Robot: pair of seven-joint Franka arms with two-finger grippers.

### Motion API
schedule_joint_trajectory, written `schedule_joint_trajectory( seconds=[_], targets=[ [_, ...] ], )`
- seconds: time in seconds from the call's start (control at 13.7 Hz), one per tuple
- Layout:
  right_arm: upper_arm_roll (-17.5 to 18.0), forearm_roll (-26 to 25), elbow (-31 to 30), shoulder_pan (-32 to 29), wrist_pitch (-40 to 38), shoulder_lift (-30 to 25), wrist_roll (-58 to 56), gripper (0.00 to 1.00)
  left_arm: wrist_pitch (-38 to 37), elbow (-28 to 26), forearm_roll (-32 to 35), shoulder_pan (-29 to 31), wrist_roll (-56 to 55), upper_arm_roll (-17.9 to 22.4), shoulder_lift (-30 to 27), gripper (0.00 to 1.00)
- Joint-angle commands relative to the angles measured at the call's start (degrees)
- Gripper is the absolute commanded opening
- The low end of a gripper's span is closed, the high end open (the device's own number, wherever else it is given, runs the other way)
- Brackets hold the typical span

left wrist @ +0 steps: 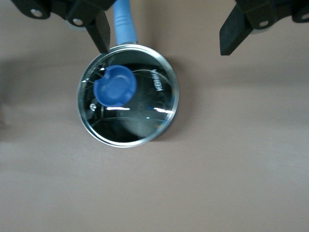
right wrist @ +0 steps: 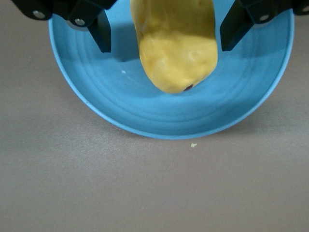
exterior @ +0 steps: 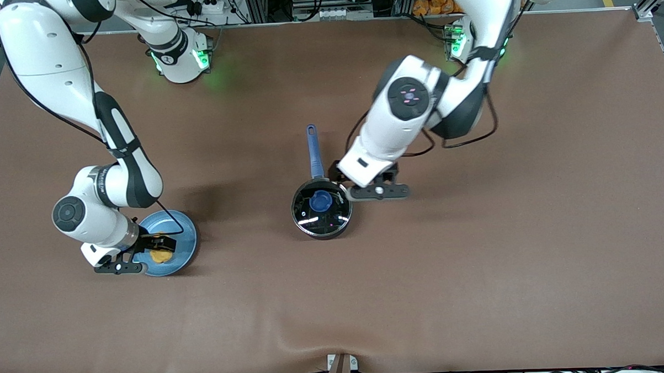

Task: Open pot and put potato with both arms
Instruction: 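Lower the right gripper onto the potato while the left gripper reaches the knob, then grasp the potato with the right gripper while the left gripper grips the knob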

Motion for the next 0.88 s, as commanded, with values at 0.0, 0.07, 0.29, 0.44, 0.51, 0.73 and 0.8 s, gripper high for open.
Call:
schedule_joint_trajectory(
  seconds=[0.0,0.07,0.29,0.44,0.51,0.73,0.8],
  targets=[
    [0.4,1.0,-0.2,-0.2,0.4,-0.3,-1.6,0.65,3.3,3.4,-0.9,-2.7,-6.6,1.1,4.8,1.0],
    [0.4,0.9,0.0,-0.1,0.3,-0.3,-1.6,0.38,3.8,4.1,-0.7,-4.0,-8.2,1.2,6.1,1.0],
    [0.4,0.9,0.3,0.0,0.2,-0.7,-1.6,0.01,5.7,6.5,-0.2,-6.1,-10.7,2.4,10.0,1.0],
    [0.4,0.9,0.5,0.0,0.1,-0.9,-1.5,0.0,7.8,6.9,0.0,-7.1,-13.6,3.1,10.8,1.0],
    [0.4,0.9,0.6,0.1,0.1,-1.3,-1.5,0.0,8.8,7.4,0.1,-7.2,-13.7,3.1,11.5,1.0],
    [0.5,0.9,1.0,0.8,-0.7,-3.7,-1.3,0.0,9.5,7.6,2.4,-7.5,-13.7,3.9,12.6,1.0],
    [0.5,0.9,1.0,0.9,-2.0,-4.9,-1.2,0.0,9.5,7.6,4.7,-7.6,-14.4,3.8,12.6,1.0]
  ],
)
